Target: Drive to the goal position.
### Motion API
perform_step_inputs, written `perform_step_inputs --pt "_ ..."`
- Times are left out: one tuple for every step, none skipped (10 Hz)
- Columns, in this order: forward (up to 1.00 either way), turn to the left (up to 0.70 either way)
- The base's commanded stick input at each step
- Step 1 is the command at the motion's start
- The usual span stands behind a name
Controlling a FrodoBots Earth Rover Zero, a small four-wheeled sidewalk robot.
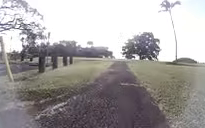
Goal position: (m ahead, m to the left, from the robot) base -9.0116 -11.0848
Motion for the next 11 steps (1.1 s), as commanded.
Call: perform_step_inputs --pt "0.70 0.00" --pt "0.70 0.00" --pt "0.70 0.00" --pt "0.38 0.00" --pt "0.00 0.00" --pt "0.00 0.00" --pt "0.00 0.00" --pt "0.00 0.31" --pt "0.00 0.45" --pt "0.00 0.45" --pt "0.00 0.45"
